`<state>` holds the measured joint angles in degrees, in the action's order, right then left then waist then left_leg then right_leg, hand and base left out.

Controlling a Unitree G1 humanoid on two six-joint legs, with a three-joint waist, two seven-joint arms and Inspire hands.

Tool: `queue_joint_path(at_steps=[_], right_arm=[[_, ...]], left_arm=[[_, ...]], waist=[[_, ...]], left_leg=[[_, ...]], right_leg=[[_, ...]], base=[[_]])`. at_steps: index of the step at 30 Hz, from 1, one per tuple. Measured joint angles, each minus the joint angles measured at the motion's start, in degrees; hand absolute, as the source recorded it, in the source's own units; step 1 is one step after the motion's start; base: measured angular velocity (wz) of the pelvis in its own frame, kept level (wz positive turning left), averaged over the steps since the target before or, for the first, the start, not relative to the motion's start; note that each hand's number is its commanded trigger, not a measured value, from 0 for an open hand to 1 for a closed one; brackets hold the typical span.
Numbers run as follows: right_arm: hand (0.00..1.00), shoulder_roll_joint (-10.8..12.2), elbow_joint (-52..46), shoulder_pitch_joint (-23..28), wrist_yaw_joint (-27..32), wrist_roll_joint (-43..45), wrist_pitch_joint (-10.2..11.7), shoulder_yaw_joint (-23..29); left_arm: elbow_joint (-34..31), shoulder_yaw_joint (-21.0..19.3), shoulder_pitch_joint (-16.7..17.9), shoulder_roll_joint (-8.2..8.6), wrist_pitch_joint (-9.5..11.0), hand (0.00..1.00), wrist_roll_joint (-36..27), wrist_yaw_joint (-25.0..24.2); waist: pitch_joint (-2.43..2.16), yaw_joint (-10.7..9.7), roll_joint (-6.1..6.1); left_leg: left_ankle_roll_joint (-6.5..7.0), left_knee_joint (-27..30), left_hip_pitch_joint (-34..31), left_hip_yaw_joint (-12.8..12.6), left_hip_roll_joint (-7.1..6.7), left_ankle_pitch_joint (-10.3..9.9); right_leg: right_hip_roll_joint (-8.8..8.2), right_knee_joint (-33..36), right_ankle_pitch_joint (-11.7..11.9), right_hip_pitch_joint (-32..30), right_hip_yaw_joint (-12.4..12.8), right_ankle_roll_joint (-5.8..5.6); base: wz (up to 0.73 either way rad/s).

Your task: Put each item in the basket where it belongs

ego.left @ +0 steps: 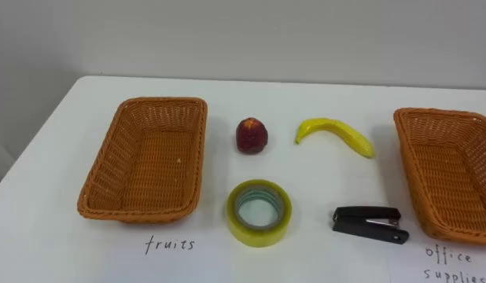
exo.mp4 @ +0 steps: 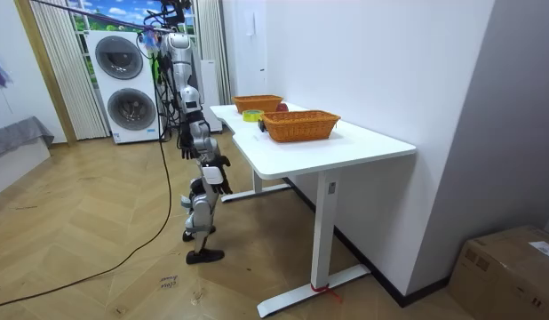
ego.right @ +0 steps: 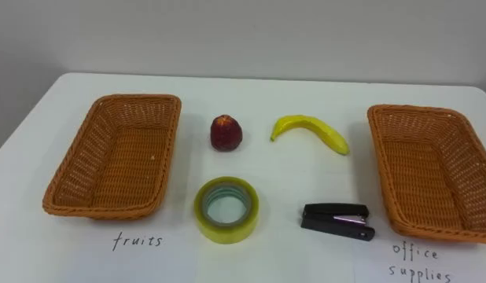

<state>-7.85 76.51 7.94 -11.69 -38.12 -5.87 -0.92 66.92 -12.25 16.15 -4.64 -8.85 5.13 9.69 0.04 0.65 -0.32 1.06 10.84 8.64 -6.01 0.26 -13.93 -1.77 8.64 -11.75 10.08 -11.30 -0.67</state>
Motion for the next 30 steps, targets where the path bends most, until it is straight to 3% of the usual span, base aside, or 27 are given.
queue_joint_path(at_steps=[19,26,30], right_arm=[[0.0,-0.3,1.4,-1.0,0.5,0.0,-1.5,0.0],[0.0,-0.2,1.4,0.7,2.5,-8.9,-1.8,0.7],[0.0,-0.3,1.4,3.0,3.8,-14.0,-1.8,4.1]], left_arm=[[0.0,0.0,-0.1,0.0,-1.1,0.0,-0.8,-0.5],[-0.3,0.0,0.1,-0.46,-1.1,0.0,-1.2,-0.6],[-0.6,-0.1,0.0,-0.62,-1.0,0.0,-1.4,-0.1]], waist=[[0.08,1.3,-0.45],[0.07,1.0,-1.07],[0.03,0.5,-1.14]], left_leg=[[0.0,0.0,0.0,0.1,-0.05,0.0],[-0.01,0.1,0.1,0.3,-0.06,0.0],[-0.02,0.0,0.0,0.2,-0.05,0.0]], right_leg=[[-0.1,0.0,0.0,0.1,-0.3,0.02],[-0.02,-0.1,-0.1,0.4,-0.1,0.01],[0.02,0.0,-0.1,0.0,0.1,0.03]], base=[[0.0],[0.0],[-0.02]])
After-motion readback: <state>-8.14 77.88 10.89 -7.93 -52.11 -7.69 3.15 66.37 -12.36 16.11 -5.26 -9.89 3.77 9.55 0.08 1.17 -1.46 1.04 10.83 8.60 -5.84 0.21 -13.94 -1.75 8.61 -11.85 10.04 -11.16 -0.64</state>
